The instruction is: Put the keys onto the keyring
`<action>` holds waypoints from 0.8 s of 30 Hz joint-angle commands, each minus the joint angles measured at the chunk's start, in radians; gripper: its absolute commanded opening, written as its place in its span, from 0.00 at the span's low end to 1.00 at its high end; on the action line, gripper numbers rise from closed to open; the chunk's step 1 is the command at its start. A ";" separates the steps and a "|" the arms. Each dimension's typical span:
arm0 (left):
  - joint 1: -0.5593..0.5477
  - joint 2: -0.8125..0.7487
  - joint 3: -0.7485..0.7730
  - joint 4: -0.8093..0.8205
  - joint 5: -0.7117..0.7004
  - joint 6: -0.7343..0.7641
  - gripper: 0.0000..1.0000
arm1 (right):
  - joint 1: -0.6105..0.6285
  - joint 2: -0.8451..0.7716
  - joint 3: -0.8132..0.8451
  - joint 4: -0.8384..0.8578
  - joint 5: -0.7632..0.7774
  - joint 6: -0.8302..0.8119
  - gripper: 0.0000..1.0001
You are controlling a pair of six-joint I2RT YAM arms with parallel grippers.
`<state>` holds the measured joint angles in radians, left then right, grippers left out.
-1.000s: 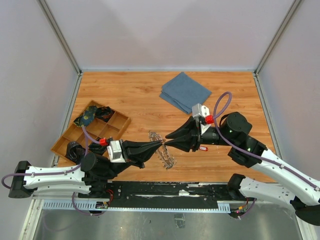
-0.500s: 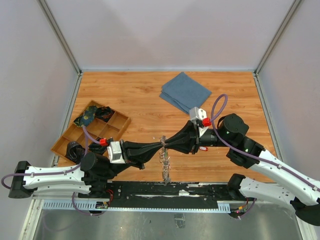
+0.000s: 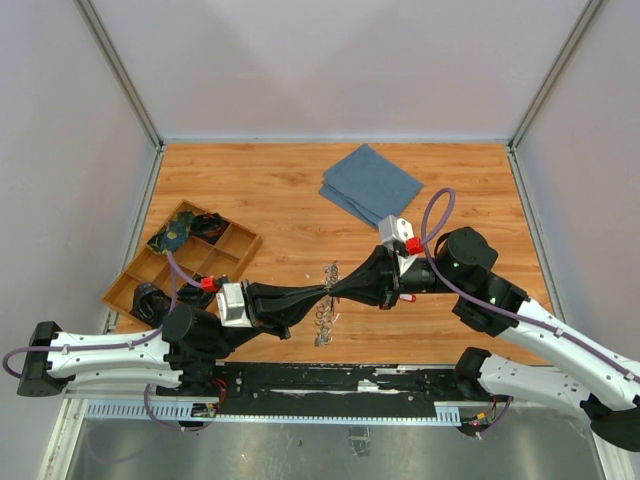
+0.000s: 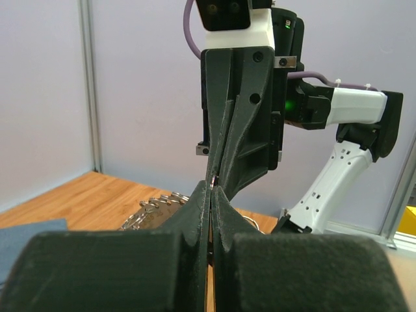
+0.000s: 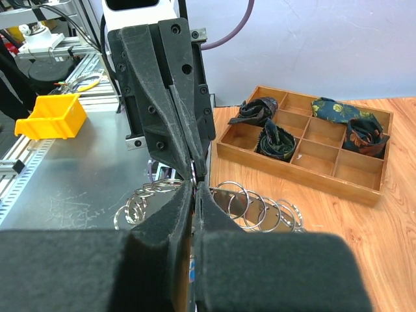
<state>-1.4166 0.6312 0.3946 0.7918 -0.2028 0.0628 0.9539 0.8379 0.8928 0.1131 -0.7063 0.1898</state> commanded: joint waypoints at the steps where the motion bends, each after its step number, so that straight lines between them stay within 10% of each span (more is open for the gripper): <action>1: 0.004 -0.009 0.050 0.081 0.022 -0.006 0.01 | 0.013 -0.001 0.002 0.024 -0.022 -0.014 0.00; 13: 0.004 -0.007 0.069 -0.015 0.010 -0.047 0.44 | 0.013 0.079 0.412 -0.769 0.120 -0.450 0.00; 24: 0.005 0.105 0.216 -0.313 -0.001 0.005 0.56 | 0.082 0.262 0.710 -1.257 0.389 -0.653 0.00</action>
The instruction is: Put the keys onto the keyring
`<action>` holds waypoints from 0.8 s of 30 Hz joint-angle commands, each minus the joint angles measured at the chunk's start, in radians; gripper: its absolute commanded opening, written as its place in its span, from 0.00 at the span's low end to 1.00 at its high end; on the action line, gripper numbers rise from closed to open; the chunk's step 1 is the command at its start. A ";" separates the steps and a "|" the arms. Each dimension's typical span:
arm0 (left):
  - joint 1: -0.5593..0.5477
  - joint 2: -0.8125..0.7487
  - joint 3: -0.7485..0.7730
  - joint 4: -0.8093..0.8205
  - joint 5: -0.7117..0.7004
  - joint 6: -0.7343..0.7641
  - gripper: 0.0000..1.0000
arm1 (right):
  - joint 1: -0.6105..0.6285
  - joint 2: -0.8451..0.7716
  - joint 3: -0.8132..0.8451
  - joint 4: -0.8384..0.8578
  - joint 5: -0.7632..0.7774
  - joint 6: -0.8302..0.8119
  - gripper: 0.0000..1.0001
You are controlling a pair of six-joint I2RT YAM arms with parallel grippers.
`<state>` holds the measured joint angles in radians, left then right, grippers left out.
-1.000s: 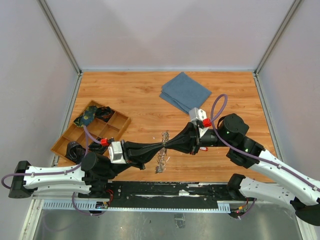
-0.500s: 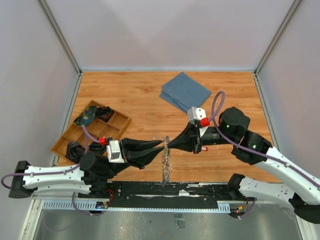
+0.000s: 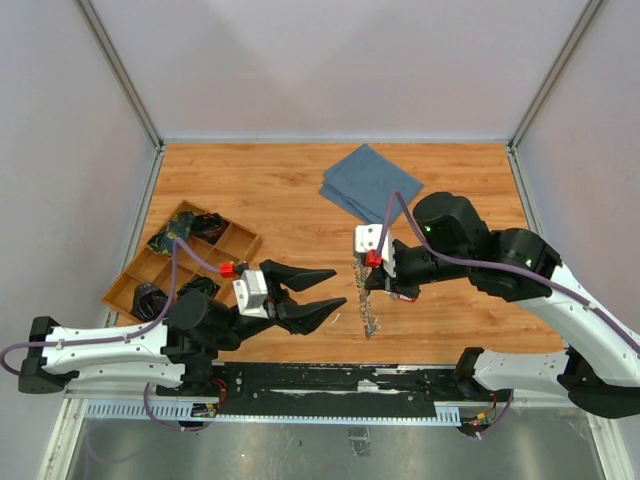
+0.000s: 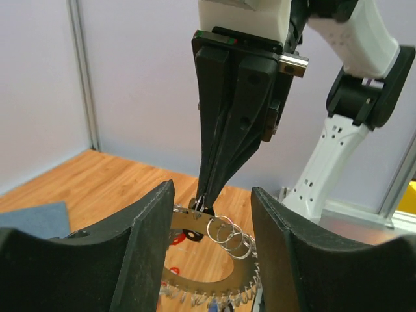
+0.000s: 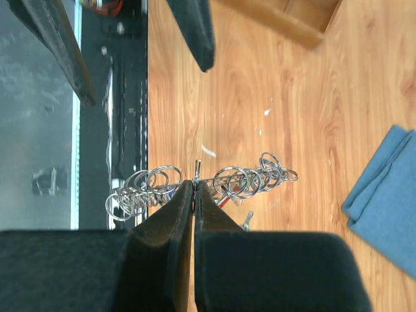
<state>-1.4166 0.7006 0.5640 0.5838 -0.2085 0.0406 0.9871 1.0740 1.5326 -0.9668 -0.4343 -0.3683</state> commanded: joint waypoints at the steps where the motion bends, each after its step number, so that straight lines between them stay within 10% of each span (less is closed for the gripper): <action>1: 0.005 0.042 0.049 -0.112 0.011 0.030 0.57 | 0.060 0.034 0.083 -0.189 0.132 -0.099 0.00; 24: 0.059 0.144 0.129 -0.221 0.216 0.068 0.40 | 0.211 0.094 0.159 -0.190 0.149 -0.095 0.00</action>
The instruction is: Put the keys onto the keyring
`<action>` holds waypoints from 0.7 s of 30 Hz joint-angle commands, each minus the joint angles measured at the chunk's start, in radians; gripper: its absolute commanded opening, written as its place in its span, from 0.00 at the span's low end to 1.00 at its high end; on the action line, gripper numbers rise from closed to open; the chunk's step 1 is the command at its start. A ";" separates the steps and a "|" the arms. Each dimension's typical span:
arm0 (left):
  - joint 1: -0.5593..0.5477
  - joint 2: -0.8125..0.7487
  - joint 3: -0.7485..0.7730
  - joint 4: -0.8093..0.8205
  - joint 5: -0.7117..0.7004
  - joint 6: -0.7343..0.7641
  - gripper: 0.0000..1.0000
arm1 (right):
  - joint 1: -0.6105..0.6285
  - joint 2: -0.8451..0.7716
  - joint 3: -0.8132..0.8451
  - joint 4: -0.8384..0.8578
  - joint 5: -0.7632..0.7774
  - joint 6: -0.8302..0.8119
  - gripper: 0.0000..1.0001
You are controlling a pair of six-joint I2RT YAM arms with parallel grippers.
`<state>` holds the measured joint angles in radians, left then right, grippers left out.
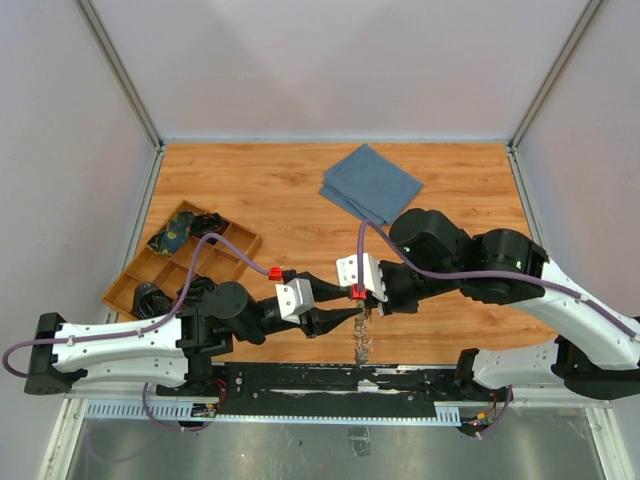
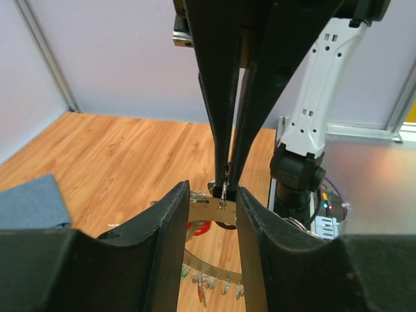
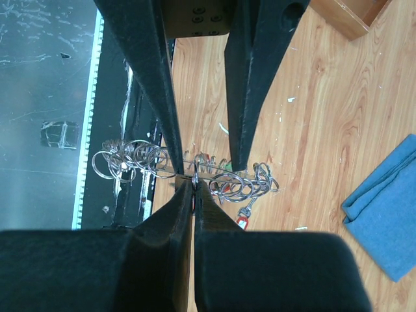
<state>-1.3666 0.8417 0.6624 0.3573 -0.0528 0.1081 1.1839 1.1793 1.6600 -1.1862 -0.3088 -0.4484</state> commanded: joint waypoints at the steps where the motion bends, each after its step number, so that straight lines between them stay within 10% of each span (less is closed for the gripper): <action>1: 0.010 0.004 0.030 0.003 0.068 0.000 0.39 | 0.014 -0.012 0.032 0.031 0.028 -0.015 0.00; 21: 0.025 0.027 0.049 -0.015 0.073 0.002 0.04 | 0.034 -0.009 0.027 0.045 0.005 -0.015 0.00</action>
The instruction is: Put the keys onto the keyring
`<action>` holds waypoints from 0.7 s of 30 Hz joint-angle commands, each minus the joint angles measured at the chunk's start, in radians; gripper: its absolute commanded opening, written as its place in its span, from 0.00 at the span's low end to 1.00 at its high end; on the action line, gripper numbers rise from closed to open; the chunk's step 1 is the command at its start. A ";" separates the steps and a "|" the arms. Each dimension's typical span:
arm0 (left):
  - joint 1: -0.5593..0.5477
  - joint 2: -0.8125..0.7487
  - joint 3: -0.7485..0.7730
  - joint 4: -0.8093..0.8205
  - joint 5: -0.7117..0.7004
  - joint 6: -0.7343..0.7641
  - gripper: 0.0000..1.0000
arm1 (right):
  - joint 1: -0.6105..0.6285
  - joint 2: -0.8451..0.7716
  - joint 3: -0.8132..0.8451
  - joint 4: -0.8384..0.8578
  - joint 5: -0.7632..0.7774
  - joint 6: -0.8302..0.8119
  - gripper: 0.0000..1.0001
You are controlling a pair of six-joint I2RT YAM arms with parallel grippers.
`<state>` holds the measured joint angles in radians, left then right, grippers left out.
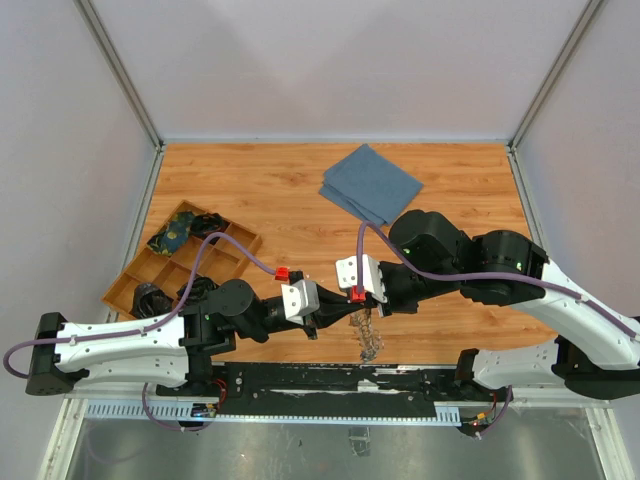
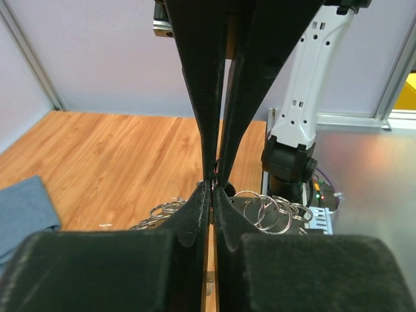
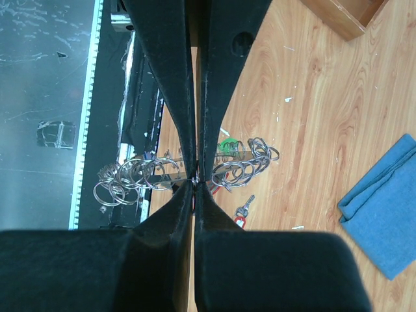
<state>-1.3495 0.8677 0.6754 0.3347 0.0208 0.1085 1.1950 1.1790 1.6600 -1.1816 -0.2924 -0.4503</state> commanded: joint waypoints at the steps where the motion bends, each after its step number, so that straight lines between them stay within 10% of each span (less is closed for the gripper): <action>1: 0.009 -0.001 0.037 0.007 -0.005 0.001 0.01 | 0.023 -0.011 0.023 0.047 -0.012 -0.012 0.00; 21: 0.042 -0.064 -0.037 0.042 -0.137 -0.046 0.01 | 0.023 -0.181 -0.158 0.468 0.247 0.171 0.41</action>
<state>-1.3178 0.8440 0.6456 0.3042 -0.0723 0.0750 1.1950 1.0382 1.5597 -0.8841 -0.1459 -0.3817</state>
